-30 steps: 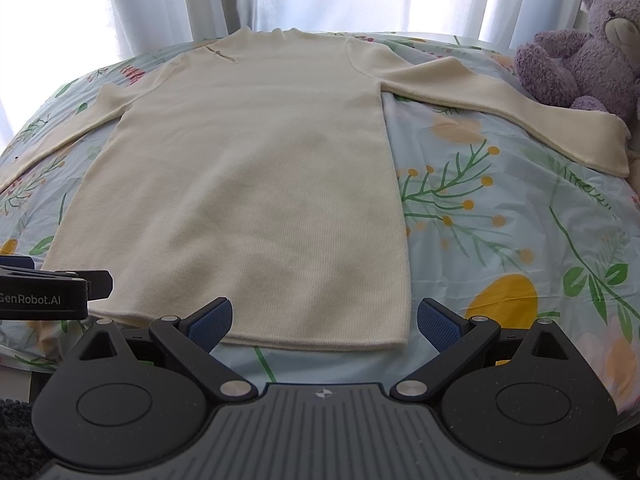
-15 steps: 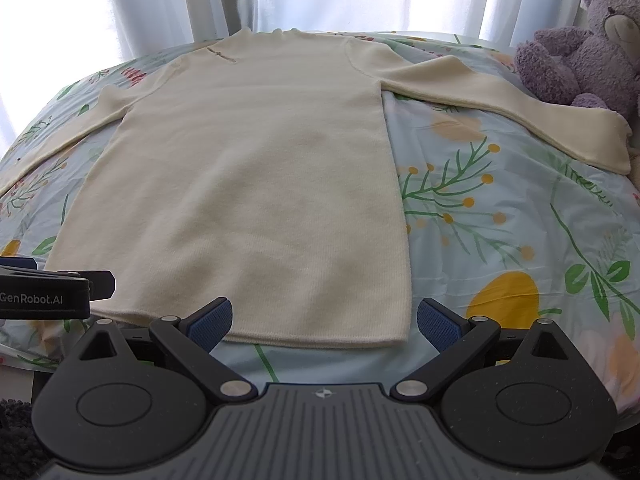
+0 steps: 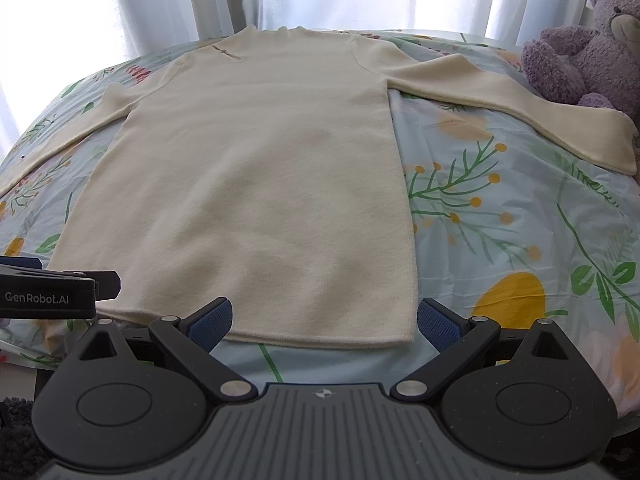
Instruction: Fold small clothes
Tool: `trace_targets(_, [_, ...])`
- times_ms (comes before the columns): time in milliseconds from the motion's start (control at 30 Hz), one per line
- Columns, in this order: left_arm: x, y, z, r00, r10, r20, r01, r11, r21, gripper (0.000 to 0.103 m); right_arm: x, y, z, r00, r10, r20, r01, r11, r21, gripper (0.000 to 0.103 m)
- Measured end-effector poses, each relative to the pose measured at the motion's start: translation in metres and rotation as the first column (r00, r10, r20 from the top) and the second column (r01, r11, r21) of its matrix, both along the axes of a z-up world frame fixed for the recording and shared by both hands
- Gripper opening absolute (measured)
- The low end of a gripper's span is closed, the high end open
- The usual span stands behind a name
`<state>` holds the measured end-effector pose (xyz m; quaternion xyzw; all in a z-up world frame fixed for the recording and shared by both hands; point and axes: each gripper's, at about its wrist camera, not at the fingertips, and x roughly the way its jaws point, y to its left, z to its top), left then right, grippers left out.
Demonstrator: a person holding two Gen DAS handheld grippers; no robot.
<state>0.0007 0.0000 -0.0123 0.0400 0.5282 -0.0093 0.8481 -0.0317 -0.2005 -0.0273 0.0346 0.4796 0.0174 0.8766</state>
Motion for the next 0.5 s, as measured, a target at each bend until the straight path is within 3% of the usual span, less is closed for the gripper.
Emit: trace_targets(500, [0.0064, -0.0008, -0.0045, 1.000, 0.003, -0.023, -0.003, 1.000, -0.002, 0.103, 0.0024, -0.0011, -0.0030, 1.000, 0.005, -0.010, -0.005, 1.000, 0.007, 0.099])
